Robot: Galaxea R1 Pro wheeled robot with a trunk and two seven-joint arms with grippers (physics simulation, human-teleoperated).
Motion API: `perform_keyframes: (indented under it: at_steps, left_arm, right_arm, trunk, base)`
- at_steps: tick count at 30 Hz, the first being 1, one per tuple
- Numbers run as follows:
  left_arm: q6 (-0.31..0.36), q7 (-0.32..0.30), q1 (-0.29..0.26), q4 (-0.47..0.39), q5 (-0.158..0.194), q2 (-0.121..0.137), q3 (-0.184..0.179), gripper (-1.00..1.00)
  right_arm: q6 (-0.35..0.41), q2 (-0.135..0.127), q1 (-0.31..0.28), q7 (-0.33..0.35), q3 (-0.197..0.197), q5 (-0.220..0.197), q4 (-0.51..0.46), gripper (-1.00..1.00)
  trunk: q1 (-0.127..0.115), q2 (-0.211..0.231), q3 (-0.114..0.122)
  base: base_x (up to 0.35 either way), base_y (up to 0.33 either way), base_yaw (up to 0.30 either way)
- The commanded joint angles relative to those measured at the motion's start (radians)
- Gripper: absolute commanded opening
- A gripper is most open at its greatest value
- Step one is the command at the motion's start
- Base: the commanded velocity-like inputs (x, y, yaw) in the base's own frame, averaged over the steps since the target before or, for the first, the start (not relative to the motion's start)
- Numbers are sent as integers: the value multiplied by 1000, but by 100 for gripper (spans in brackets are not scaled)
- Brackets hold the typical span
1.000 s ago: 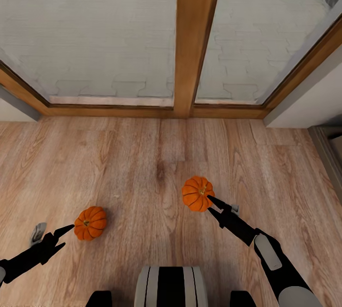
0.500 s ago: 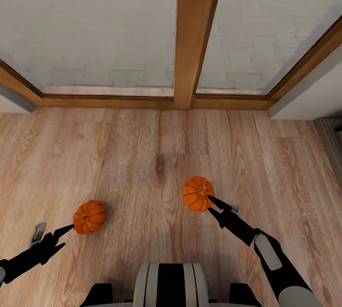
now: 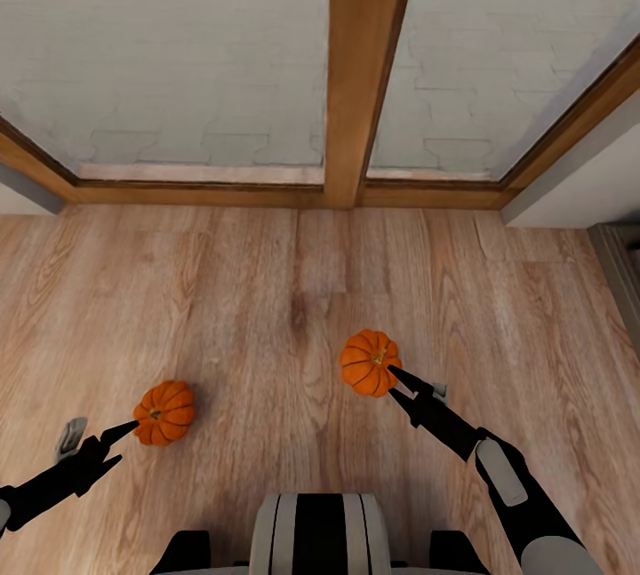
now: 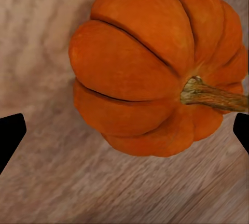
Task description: Place each of the two pumpkins and all three candles from the living room inside a cabinet in the living room (use any cabinet), then make sure every cabinet is closed, and position the cauldron so it is next to a table in the living room.
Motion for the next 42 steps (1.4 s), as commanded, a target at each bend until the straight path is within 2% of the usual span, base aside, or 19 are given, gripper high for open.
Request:
perform_keyframes:
  at_steps: [1, 13, 33, 42]
  left_arm:
    - [0, 0, 0, 0, 0, 0, 0, 100]
    - [0, 0, 0, 0, 0, 0, 0, 100]
    - [0, 0, 0, 0, 1, 0, 1, 100]
    - [0, 0, 0, 0, 1, 0, 1, 100]
  right_arm:
    - [1, 0, 0, 2, 0, -2, 0, -100]
    - [1, 0, 0, 2, 0, -2, 0, -100]
    - [1, 3, 0, 2, 0, -2, 0, -100]
    - [1, 6, 0, 1, 0, -2, 0, -100]
  trunk:
    - [0, 0, 0]
    - [0, 0, 0]
    - [9, -5, -77]
    - [9, -5, -77]
  base:
    - [24, -5, 0]
    - [75, -1, 0]
    - [1, 0, 0]
    - [0, 0, 0]
